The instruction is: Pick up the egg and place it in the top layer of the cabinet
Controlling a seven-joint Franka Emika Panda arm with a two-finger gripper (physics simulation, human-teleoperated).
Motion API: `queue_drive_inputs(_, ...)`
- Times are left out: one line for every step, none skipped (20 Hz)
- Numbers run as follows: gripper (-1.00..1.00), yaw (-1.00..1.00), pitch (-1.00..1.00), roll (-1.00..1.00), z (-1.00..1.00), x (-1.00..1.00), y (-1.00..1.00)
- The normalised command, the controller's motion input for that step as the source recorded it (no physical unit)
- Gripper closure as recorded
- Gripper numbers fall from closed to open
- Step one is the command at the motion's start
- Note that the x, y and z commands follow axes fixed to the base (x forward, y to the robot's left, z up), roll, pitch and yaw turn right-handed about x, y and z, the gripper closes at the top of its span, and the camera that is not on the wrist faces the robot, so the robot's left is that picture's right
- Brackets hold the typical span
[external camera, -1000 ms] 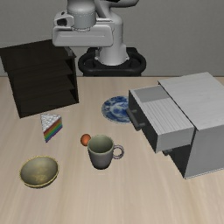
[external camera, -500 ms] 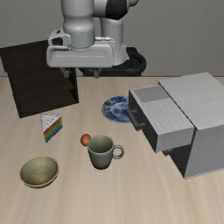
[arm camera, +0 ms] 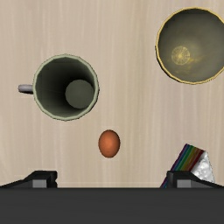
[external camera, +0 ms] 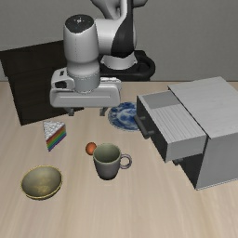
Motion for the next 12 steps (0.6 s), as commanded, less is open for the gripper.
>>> queue_drive_inputs(-1.0, 0.0, 0.0, 0.0, -1.0, 0.0, 0.0)
queue_drive_inputs(-1.0, 0.0, 0.0, 0.0, -1.0, 0.0, 0.0)
queue_drive_inputs(-1.0, 0.0, 0.0, 0.0, -1.0, 0.0, 0.0)
queue_drive_inputs(-1.0, 0.0, 0.0, 0.0, -1.0, 0.0, 0.0)
queue_drive_inputs(-1.0, 0.0, 0.0, 0.0, -1.0, 0.0, 0.0)
queue_drive_inputs(-1.0, 0.0, 0.0, 0.0, -1.0, 0.0, 0.0)
queue_drive_inputs(-1.0, 0.0, 0.0, 0.0, -1.0, 0.0, 0.0)
queue_drive_inputs(-1.0, 0.0, 0.0, 0.0, -1.0, 0.0, 0.0)
queue_drive_inputs(-1.0, 0.0, 0.0, 0.0, -1.0, 0.0, 0.0)
queue_drive_inputs(-1.0, 0.0, 0.0, 0.0, -1.0, 0.0, 0.0)
queue_drive_inputs(-1.0, 0.0, 0.0, 0.0, 0.0, -1.0, 0.0)
queue_drive_inputs(-1.0, 0.0, 0.0, 0.0, -1.0, 0.0, 0.0)
